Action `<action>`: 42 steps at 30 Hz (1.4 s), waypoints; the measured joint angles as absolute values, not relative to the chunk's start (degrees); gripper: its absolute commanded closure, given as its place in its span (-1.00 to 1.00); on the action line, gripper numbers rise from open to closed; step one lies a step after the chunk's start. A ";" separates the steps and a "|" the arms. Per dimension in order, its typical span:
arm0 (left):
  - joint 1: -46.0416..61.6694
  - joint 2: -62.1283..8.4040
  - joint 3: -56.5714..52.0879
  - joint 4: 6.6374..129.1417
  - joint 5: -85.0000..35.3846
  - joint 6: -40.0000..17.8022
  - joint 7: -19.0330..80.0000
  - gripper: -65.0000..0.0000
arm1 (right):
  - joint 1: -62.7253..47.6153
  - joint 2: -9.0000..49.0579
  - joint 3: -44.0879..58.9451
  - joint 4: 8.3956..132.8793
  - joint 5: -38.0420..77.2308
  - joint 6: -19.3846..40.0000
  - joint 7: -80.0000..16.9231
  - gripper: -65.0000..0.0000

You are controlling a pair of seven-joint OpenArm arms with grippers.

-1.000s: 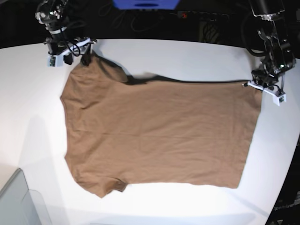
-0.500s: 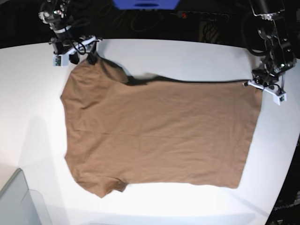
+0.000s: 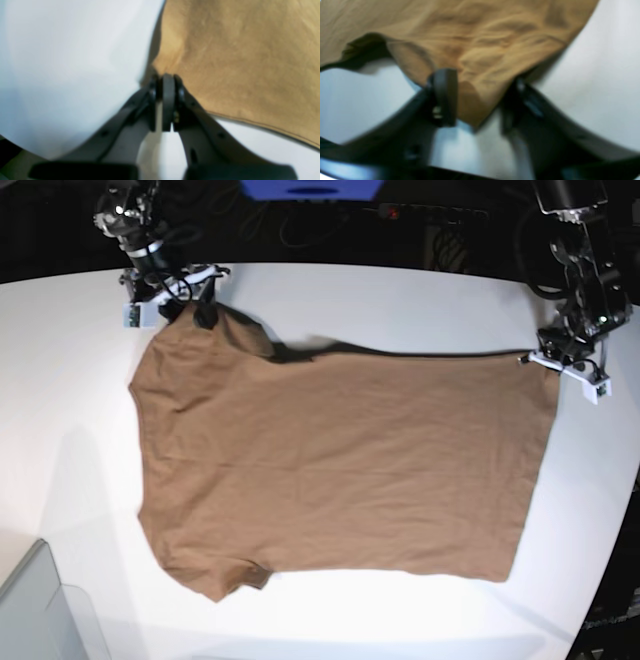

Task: Layout the t-shirt on the table in an organized manner, then fold the t-shirt properly
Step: 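Lift the shirt edge with both grippers and pull it taut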

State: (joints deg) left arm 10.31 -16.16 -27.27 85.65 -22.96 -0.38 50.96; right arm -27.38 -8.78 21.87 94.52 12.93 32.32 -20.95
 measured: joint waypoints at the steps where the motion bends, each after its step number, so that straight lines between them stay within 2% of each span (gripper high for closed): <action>1: 10.31 -16.16 -27.27 85.65 -22.96 -0.40 50.96 1.00 | -27.40 -8.75 21.56 94.50 12.93 32.29 -21.19 0.64; 3: 10.33 -16.16 -27.27 85.93 -22.92 -0.40 51.07 1.00 | -27.38 -8.75 21.30 94.48 12.91 32.29 -21.91 0.93; 4: 10.48 -16.14 -27.27 86.63 -22.87 -0.34 51.79 1.00 | -27.35 -8.73 21.30 94.48 12.91 32.29 -22.11 1.00; 8: 10.76 -16.05 -27.27 91.59 -22.46 -0.23 52.47 1.00 | -27.59 -8.60 21.17 95.31 12.62 32.16 -23.07 1.00; 15: 10.68 -16.16 -27.27 97.27 -22.70 -0.38 52.53 1.00 | -28.71 -7.29 21.34 103.72 10.70 32.14 -29.10 1.00; 22: 8.58 -15.99 -27.33 97.49 -22.46 -0.34 52.75 1.00 | -21.37 -3.38 21.34 106.48 11.22 32.21 -34.72 1.00; 28: 4.34 -15.99 -27.31 94.08 -22.81 -0.40 52.38 1.00 | -15.53 -3.01 21.30 105.54 11.29 32.14 -36.80 1.00; 42: -5.69 -15.86 -27.31 79.53 -22.50 -0.36 51.99 1.00 | -3.97 -2.24 21.23 91.74 10.98 32.12 -36.82 1.00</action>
State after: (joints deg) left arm -5.69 -15.86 -27.31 79.53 -22.50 -0.36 51.99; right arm -3.97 -2.24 21.23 91.74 10.98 32.12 -36.82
